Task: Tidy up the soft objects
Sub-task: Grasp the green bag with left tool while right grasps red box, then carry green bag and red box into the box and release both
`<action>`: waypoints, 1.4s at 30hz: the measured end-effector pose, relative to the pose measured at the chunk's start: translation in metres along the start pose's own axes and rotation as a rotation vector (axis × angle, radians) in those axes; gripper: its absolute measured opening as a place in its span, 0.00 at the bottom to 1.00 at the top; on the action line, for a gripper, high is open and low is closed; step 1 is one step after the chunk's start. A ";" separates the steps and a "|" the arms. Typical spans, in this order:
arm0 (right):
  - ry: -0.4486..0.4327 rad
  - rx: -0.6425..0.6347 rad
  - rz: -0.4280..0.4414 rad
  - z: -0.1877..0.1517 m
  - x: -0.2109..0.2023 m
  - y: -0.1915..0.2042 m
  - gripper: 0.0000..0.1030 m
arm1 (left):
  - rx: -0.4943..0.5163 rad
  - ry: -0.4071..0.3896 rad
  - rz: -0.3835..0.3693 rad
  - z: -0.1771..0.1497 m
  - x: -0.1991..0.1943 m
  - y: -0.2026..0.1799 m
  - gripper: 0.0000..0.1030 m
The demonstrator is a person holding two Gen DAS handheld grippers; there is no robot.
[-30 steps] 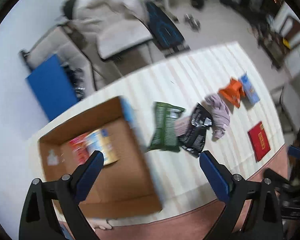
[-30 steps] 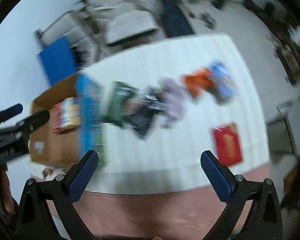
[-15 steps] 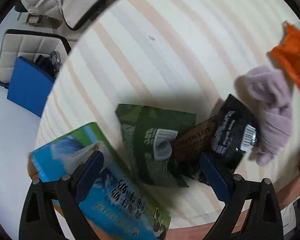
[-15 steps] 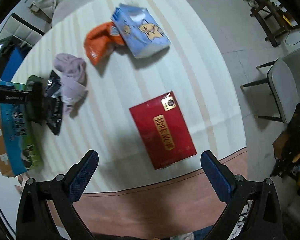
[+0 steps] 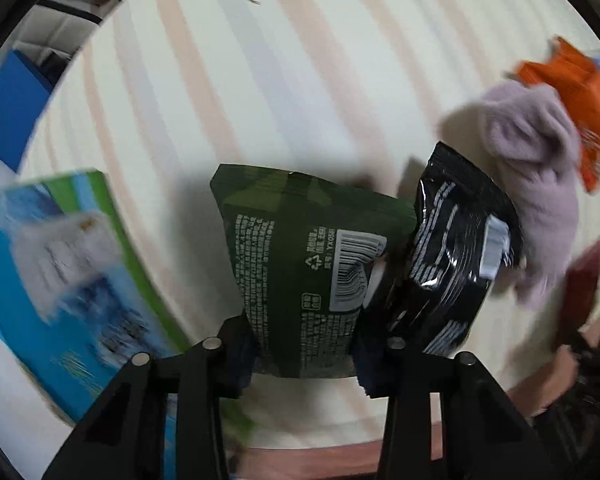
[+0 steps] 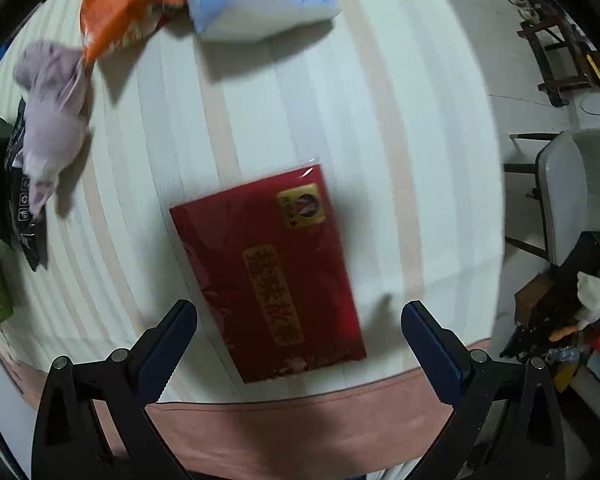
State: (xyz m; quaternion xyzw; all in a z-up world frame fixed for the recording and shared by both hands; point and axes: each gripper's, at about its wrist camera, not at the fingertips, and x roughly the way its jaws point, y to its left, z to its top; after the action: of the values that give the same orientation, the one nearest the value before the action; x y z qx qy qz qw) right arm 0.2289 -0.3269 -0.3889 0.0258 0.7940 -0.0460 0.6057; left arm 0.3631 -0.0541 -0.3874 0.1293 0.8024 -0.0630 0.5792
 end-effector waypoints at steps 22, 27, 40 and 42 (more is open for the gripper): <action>-0.057 -0.010 0.002 -0.032 0.002 0.019 0.50 | -0.081 -0.079 -0.059 -0.110 0.047 -0.044 0.32; -0.061 0.016 0.033 -0.049 -0.006 0.023 0.36 | -0.114 -0.116 -0.082 -0.142 0.038 -0.042 0.32; -0.160 -0.027 0.247 -0.115 -0.084 0.056 0.35 | -0.172 -0.276 -0.271 -0.266 -0.014 -0.019 0.32; -0.195 -0.059 0.279 -0.125 -0.109 0.075 0.35 | -0.173 -0.323 -0.288 -0.281 -0.032 -0.005 0.32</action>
State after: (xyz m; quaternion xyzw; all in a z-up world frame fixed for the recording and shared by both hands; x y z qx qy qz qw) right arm 0.1448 -0.2374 -0.2537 0.1133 0.7212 0.0597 0.6808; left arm 0.1145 0.0071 -0.2668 -0.0484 0.7118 -0.0957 0.6941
